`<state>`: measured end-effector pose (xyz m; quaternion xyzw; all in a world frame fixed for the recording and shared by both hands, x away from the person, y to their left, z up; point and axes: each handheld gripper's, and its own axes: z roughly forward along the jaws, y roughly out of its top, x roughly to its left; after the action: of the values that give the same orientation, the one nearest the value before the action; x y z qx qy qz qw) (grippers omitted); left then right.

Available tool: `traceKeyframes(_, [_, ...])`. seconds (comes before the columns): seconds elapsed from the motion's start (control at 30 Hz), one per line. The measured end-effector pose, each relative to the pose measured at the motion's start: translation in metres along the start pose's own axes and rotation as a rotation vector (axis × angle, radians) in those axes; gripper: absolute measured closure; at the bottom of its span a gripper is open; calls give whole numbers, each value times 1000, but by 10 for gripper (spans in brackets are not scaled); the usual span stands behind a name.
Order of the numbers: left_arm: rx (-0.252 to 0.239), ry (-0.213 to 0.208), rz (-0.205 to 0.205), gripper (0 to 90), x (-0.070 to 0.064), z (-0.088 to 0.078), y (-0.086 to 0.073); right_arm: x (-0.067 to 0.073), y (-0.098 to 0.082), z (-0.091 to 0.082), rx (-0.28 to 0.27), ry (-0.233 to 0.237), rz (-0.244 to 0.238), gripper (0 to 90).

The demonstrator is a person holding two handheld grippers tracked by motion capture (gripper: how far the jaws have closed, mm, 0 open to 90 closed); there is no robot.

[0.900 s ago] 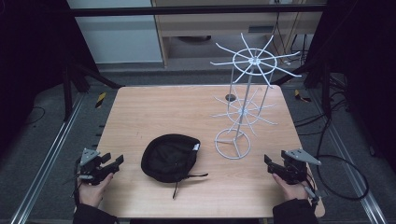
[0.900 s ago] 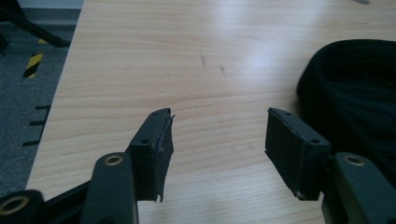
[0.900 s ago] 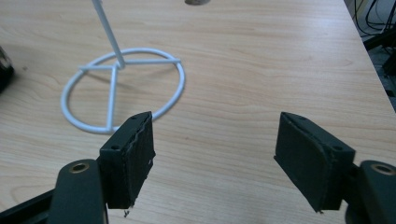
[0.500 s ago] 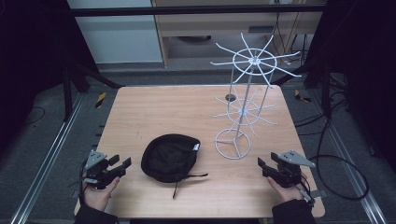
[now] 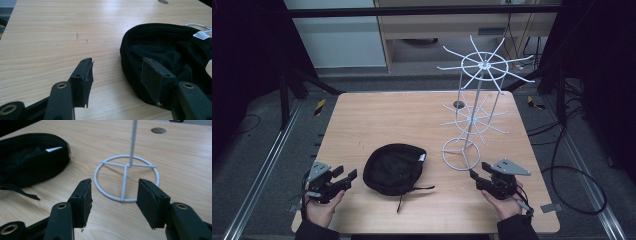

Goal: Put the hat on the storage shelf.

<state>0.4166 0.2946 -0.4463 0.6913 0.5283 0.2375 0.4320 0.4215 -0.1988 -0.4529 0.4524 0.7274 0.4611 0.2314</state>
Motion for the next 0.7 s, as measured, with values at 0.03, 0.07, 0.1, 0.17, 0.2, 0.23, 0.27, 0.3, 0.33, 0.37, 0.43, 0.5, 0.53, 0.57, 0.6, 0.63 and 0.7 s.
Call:
traceKeyframes(0.03, [-2, 2, 6, 432, -1, 0, 0, 2, 2, 2, -2, 8, -4, 462])
traceKeyframes(0.07, [-4, 2, 7, 438, -2, 0, 1, 5, 3, 3, -6, 12, -6, 466])
traceKeyframes(0.1, [-5, 2, 11, 443, -3, 0, 1, 7, 5, 5, -5, 18, -6, 467])
traceKeyframes(0.17, [-8, 0, 11, 456, -5, 0, 1, 12, 8, 9, -3, 29, -13, 474])
traceKeyframes(0.2, [-5, 2, 15, 456, -6, 0, 1, 12, 8, 9, -3, 29, -13, 474])
traceKeyframes(0.23, [-5, 2, 16, 465, -6, 1, 1, 18, 10, 14, 3, 45, -25, 480])
traceKeyframes(0.27, [-6, 3, 15, 465, -7, 1, 1, 18, 10, 14, 3, 45, -25, 480])
traceKeyframes(0.3, [-6, 2, 17, 472, -8, 1, 1, 24, 13, 18, 5, 53, -35, 488])
traceKeyframes(0.33, [-5, 3, 19, 474, -9, 1, 1, 27, 15, 21, 6, 62, -38, 491])
traceKeyframes(0.37, [-5, 3, 19, 478, -9, 1, 1, 27, 15, 21, 6, 62, -38, 491])
traceKeyframes(0.43, [-4, 0, 15, 488, -11, 2, 1, 33, 18, 25, 5, 74, -46, 494])
traceKeyframes(0.5, [-1, -2, 17, 498, -12, 2, 1, 39, 22, 30, 11, 92, -46, 499])
traceKeyframes(0.53, [1, -5, 16, 503, -13, 2, 1, 42, 23, 33, 11, 100, -54, 502])
traceKeyframes(0.57, [3, -6, 20, 509, -14, 3, 1, 48, 26, 38, 16, 110, -56, 507])
traceKeyframes(0.6, [8, -6, 22, 509, -15, 3, 1, 48, 26, 38, 16, 110, -56, 507])
traceKeyframes(0.63, [12, -8, 26, 513, -16, 5, 1, 54, 29, 42, 22, 125, -64, 510])
traceKeyframes(0.7, [16, -11, 28, 513, -17, 6, 0, 57, 31, 45, 23, 125, -74, 512])
